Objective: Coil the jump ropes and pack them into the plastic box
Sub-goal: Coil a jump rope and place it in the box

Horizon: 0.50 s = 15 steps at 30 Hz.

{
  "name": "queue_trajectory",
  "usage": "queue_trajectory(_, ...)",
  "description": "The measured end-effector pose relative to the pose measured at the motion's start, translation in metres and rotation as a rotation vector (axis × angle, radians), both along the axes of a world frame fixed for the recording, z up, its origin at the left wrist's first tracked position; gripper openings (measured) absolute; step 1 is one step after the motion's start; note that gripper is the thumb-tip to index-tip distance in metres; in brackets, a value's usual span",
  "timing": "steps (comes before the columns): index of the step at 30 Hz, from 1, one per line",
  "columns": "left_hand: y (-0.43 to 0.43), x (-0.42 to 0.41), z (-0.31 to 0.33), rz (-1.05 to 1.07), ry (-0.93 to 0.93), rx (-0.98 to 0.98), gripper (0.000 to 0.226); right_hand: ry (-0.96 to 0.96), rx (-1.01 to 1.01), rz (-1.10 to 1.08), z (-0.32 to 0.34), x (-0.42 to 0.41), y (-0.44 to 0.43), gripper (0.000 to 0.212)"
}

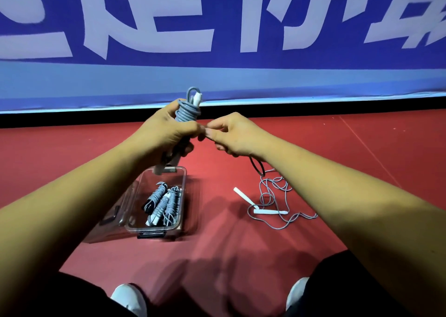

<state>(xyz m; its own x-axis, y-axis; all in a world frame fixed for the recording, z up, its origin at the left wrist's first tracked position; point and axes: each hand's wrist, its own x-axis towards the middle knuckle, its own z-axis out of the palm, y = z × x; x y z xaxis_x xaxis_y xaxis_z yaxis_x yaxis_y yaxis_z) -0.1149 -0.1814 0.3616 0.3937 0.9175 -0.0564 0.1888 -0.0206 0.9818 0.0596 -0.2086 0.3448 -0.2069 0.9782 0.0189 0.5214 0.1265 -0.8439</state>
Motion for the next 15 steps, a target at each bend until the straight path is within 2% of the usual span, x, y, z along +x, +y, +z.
queue_trajectory(3, 0.007, -0.004, 0.000, 0.083, 0.107, -0.067, 0.027, -0.227, 0.155, 0.046, 0.000, -0.009, -0.001, 0.025)
queue_trajectory(9, 0.007, -0.018, 0.002, -0.049, 0.192, -0.131, 0.022, -0.377, 0.149, 0.133, 0.007, -0.009, -0.006, 0.026)
queue_trajectory(11, 0.009, -0.016, -0.005, -0.017, 0.387, 0.021, 0.021, -0.441, 0.138, 0.163, 0.006, -0.013, -0.006, 0.029)
queue_trajectory(14, 0.018, -0.008, -0.023, 0.054, 0.843, 0.403, 0.008, -0.575, 0.128, 0.148, 0.003, -0.024, -0.007, 0.040)
queue_trajectory(15, 0.019, -0.006, -0.029, 0.074, 0.941, 0.456, 0.015, -0.613, 0.129, 0.146, 0.002, -0.028, -0.010, 0.042)
